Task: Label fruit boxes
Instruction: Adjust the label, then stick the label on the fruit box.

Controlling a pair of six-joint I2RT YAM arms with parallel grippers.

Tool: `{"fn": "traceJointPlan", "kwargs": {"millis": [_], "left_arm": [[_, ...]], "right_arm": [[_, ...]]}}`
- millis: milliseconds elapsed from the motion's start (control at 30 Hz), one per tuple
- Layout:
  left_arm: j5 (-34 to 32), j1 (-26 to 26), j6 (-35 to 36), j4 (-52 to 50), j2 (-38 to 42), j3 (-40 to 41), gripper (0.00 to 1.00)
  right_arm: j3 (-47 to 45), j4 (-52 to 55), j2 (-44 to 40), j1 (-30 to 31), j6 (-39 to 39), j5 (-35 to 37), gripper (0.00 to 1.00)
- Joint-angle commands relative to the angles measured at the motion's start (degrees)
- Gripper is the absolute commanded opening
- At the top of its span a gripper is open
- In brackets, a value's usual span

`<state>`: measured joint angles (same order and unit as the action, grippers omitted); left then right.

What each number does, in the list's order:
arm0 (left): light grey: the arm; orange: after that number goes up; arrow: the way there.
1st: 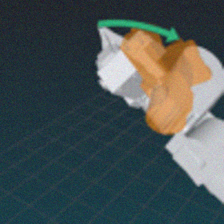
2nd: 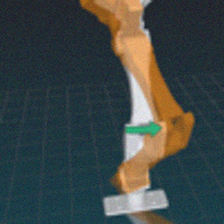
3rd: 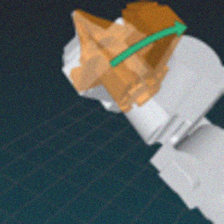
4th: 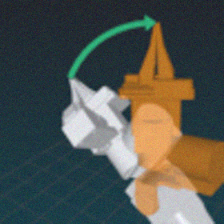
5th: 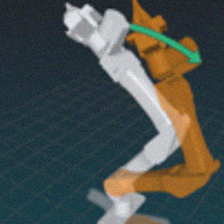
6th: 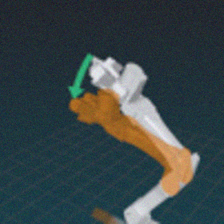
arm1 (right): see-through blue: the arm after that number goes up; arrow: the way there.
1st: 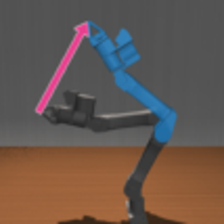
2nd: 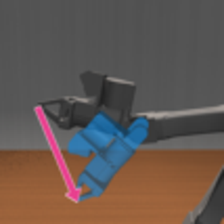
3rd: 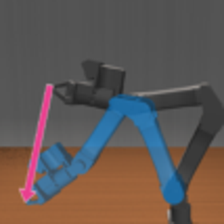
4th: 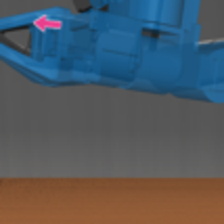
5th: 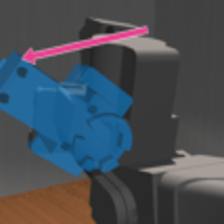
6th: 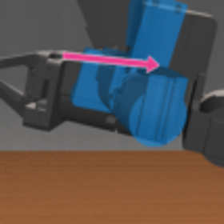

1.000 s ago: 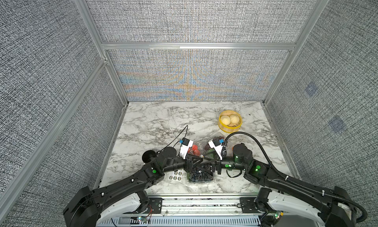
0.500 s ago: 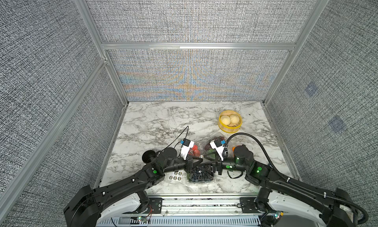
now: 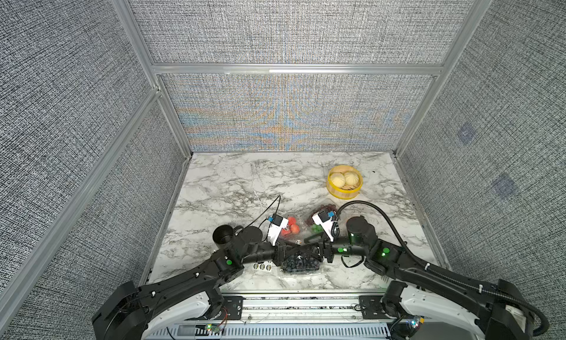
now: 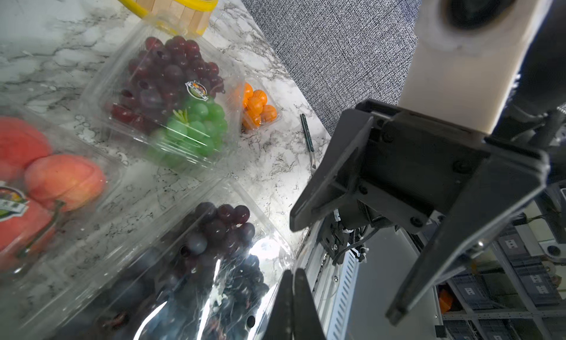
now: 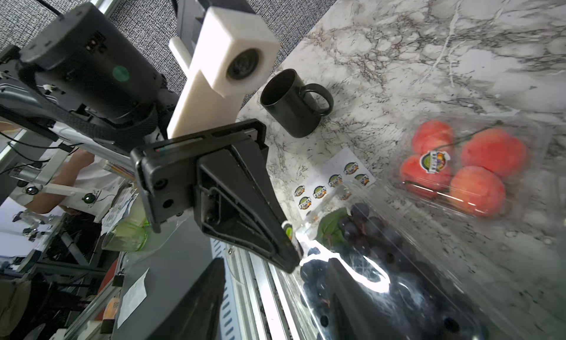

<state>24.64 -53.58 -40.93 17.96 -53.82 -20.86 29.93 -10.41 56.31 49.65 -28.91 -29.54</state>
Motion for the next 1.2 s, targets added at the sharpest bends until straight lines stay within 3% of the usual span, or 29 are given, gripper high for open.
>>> {"fn": "traceJointPlan", "kwargs": {"millis": [0,100,433,500,800,833,867,933,967,1033,1167], "left_arm": [[0.82,-0.03,0.23,0.50,-0.05,0.03,0.00],[1.32,-0.03,0.09,0.58,-0.01,0.26,0.00],[0.99,-0.10,0.32,0.18,0.43,0.16,0.00],[0.95,-0.03,0.40,-0.23,0.68,0.25,0.00],[0.31,-0.04,0.15,-1.17,1.79,0.76,0.01],[0.34,-0.10,0.07,-1.17,1.84,0.83,0.13],[0.15,-0.03,0.05,-1.17,2.09,0.96,0.35],[-1.43,-0.04,-0.04,-2.85,3.62,1.27,0.68],[-2.78,-0.03,0.13,-4.77,4.89,1.34,0.78],[-7.48,-0.08,0.05,-9.47,8.83,2.08,0.89],[-15.70,-0.06,1.14,-15.27,16.64,4.84,0.92]], "right_arm": [[0.65,-2.98,1.50,0.01,0.21,-2.85,0.47],[0.66,-3.04,1.08,-0.17,0.18,-1.71,0.36],[1.49,-3.50,4.24,-0.51,0.60,-1.66,0.22],[1.19,-4.19,4.00,-0.78,0.50,-1.54,0.06],[0.18,-4.24,3.91,-1.14,0.47,-0.58,0.00],[0.34,-3.97,4.27,-1.13,0.59,-0.86,0.00],[0.47,-3.43,4.36,-1.13,0.72,-0.88,0.00],[0.54,-1.05,3.88,-1.14,0.79,0.71,0.00],[0.73,1.41,3.57,-1.13,0.79,2.16,0.00],[2.24,9.27,3.82,-1.13,0.73,6.73,0.00],[6.23,21.56,6.71,0.45,0.65,10.52,0.00]]}}
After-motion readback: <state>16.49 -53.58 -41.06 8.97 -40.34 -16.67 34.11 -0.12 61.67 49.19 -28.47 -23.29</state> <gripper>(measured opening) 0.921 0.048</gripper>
